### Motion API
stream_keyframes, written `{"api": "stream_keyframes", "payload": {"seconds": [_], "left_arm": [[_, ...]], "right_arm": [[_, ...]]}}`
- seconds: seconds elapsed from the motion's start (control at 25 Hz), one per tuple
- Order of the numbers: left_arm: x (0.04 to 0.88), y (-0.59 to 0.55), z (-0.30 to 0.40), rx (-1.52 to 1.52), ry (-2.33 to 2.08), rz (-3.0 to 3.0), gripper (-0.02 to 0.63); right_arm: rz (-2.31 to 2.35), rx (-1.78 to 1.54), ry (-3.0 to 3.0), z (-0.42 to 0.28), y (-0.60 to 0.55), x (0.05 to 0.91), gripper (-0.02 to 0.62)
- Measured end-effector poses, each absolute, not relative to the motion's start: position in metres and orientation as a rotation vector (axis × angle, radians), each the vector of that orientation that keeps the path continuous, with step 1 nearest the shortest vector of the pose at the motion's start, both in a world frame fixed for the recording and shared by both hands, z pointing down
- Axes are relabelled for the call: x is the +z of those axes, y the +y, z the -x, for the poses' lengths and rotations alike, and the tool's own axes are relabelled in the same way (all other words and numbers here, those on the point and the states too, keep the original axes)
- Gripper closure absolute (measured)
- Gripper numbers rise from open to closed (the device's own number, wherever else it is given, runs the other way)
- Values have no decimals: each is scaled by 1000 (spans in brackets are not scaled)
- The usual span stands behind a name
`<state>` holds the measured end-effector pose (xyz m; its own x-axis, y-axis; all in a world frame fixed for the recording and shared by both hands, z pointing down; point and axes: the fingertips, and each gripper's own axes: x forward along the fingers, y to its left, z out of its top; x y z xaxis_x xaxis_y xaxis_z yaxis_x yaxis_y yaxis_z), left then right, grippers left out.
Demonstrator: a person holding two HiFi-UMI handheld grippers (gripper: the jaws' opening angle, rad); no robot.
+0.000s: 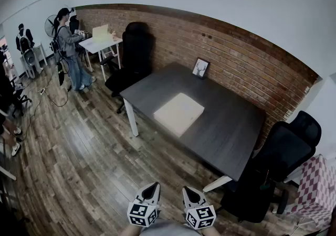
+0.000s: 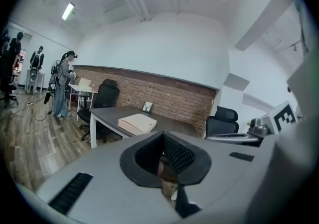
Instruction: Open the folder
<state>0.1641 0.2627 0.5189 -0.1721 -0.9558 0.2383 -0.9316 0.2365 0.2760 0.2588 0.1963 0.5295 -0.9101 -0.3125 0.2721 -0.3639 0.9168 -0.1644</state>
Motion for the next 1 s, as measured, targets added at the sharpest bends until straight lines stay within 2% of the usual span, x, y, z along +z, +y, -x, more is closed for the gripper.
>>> {"api": "stream_keyframes", "payload": {"seconds": [0.52, 1.0], "left_arm": [[518, 261, -148, -83, -2146, -1762, 604], [527, 269, -94, -28, -2101, -1815, 604]], "right_arm": [[-575, 302, -2825, -245, 187, 526, 600], [-662, 284, -2801, -196, 198, 535, 600]]}}
